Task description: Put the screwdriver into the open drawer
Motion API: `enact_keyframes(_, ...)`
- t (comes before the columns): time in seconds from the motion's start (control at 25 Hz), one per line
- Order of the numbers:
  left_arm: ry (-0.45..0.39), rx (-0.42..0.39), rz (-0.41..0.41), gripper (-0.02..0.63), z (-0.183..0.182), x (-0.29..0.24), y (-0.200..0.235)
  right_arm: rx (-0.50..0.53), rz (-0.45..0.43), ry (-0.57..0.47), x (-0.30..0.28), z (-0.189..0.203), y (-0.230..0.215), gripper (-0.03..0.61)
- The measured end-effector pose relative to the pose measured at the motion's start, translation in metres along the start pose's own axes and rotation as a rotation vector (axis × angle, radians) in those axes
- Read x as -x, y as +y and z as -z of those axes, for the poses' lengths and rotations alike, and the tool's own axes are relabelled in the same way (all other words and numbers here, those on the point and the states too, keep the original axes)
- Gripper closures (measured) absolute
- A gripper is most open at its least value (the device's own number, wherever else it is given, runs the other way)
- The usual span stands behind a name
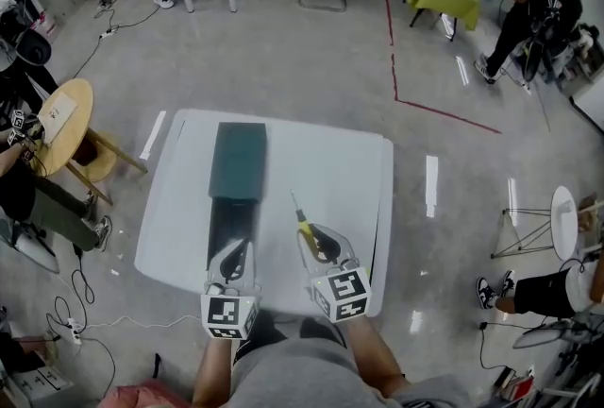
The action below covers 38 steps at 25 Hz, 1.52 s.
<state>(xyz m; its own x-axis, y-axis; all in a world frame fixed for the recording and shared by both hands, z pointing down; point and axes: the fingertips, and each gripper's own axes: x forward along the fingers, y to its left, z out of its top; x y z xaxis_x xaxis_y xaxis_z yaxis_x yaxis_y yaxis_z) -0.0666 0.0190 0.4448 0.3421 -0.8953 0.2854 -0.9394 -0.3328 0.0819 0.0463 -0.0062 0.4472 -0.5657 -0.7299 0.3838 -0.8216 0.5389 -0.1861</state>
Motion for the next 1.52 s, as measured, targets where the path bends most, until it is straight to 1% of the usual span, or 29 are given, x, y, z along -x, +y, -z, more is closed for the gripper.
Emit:
enact_keyframes(0.32, 0.009, 0.015, -0.052, 0.601, 0.006, 0.018, 0.018, 0.025, -0.096, 0.033, -0.011, 0.013, 0.043, 0.495)
enact_keyframes(0.56, 0.025, 0.025, -0.106, 0.601, 0.018, 0.033, 0.043, 0.045, -0.169, 0.065, -0.031, 0.022, 0.076, 0.495)
enact_keyframes(0.84, 0.032, 0.047, -0.147, 0.601, 0.022, 0.047, 0.073, 0.071, -0.224, 0.116, -0.061, 0.035, 0.105, 0.495)
enact_keyframes(1.12, 0.043, 0.064, -0.160, 0.601, 0.035, 0.060, 0.105, 0.082, -0.243, 0.164, -0.090, 0.053, 0.136, 0.495)
enact_keyframes(1.28, 0.063, 0.074, -0.155, 0.601, 0.044, 0.063, 0.121, 0.061, -0.251, 0.195, -0.105, 0.061, 0.150, 0.495)
enact_keyframes(1.52, 0.094, 0.085, -0.129, 0.601, 0.062, 0.061, 0.143, 0.043, -0.234, 0.243, -0.130, 0.080, 0.163, 0.494)
